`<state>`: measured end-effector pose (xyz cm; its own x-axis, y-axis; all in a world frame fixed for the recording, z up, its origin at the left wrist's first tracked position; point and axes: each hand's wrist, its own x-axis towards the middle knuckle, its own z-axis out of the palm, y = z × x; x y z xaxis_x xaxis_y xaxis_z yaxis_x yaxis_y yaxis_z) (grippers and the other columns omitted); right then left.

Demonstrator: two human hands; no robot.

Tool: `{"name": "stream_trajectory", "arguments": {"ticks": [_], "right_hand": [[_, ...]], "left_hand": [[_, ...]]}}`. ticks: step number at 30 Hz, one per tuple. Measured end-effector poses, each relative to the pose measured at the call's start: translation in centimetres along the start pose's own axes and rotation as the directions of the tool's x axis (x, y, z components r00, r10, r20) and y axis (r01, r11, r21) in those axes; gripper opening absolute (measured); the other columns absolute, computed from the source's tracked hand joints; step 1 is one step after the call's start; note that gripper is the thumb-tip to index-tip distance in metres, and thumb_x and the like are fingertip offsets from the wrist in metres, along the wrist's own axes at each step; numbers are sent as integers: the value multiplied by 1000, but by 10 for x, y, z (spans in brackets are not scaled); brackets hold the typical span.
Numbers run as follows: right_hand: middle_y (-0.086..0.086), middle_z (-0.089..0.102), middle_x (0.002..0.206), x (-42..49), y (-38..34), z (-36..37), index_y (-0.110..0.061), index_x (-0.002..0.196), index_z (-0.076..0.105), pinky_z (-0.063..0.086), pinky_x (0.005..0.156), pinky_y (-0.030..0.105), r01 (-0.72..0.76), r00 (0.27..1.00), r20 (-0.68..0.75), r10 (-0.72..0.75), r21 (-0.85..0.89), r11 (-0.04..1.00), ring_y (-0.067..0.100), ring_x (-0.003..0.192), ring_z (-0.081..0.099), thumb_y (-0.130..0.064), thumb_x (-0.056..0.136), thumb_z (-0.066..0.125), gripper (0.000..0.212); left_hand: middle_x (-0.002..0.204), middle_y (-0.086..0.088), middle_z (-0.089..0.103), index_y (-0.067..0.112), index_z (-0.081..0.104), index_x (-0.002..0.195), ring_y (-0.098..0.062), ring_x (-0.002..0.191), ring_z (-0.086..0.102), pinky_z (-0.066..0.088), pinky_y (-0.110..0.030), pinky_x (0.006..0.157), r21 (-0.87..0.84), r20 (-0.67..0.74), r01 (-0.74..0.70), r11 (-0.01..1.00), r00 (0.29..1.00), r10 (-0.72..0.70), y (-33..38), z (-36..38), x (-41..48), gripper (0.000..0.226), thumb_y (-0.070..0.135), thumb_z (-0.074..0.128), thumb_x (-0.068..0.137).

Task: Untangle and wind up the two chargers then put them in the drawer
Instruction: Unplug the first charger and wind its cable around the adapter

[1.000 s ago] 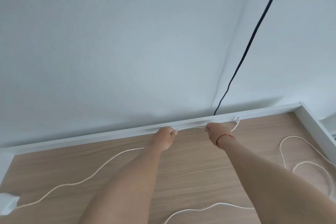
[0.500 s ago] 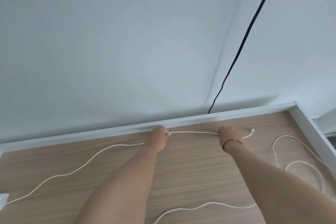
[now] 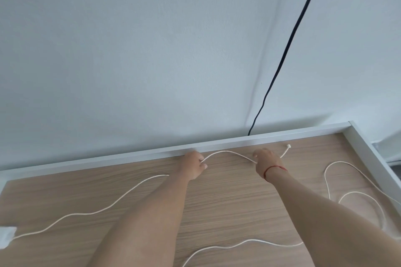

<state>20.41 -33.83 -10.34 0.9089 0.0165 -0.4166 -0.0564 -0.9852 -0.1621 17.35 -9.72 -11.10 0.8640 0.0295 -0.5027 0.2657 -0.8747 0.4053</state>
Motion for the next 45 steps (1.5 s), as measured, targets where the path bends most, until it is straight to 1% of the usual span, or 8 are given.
{"name": "stream_trajectory", "arguments": {"ticks": [5,9,12,17,29,33,39,45], "right_hand": [[8,54,132,-12,-19,-10,-13,131,54,40,102,34,42,999,-32,-39,102,994,27,125,48,-11,91,49,40],[10,51,134,-23,-40,-19,-12,133,50,39,102,35,64,996,-69,-56,111,992,28,126,45,-14,93,46,40],[9,50,136,-32,-65,-22,-10,132,50,37,104,34,99,993,-82,-90,112,989,27,127,44,-14,94,45,39],[7,50,138,-54,-126,-20,-11,133,50,34,105,34,178,981,-94,-169,98,979,26,129,44,-19,96,45,39],[10,47,140,-184,-339,48,-8,131,52,35,106,34,436,900,-11,-436,69,897,29,130,45,-23,95,47,40],[8,48,140,-247,-407,85,-11,131,53,36,107,35,521,852,42,-522,48,852,29,129,46,-25,95,48,39],[7,46,142,-313,-481,144,-15,135,51,39,107,37,598,792,156,-590,1,802,30,130,47,-31,94,49,44],[10,46,140,-339,-523,206,-12,136,49,38,107,35,628,737,329,-591,-9,778,29,130,45,-27,93,50,46]], "left_hand": [[107,-10,61,11,63,101,-29,101,59,39,-30,72,-2,4,-10,1000,1000,10,6,-8,-10,28,36,53,94],[113,-7,57,10,59,103,-28,104,56,37,-30,72,35,-13,-26,999,1000,27,6,-18,-24,32,40,48,96],[120,-6,56,10,58,108,-28,112,54,42,-34,82,56,-35,-17,998,999,19,-5,-28,-38,37,42,45,96],[144,-4,46,16,46,140,-27,129,47,40,-34,101,2,-91,68,998,994,-67,-41,-54,-80,50,44,43,98],[141,-6,51,15,52,135,-25,130,46,40,-35,101,-50,-310,281,958,908,-282,-239,-103,-245,46,40,42,98],[137,-6,54,15,53,133,-27,126,50,42,-35,97,-161,-330,372,914,853,-405,-321,-107,-314,45,40,43,98],[104,-4,63,12,61,103,-29,105,59,47,-34,80,-260,-311,444,857,802,-510,-407,-96,-387,28,31,44,92],[144,0,44,21,43,142,-23,131,45,42,-35,101,-307,-254,462,832,803,-539,-469,-69,-409,51,19,56,92]]}}
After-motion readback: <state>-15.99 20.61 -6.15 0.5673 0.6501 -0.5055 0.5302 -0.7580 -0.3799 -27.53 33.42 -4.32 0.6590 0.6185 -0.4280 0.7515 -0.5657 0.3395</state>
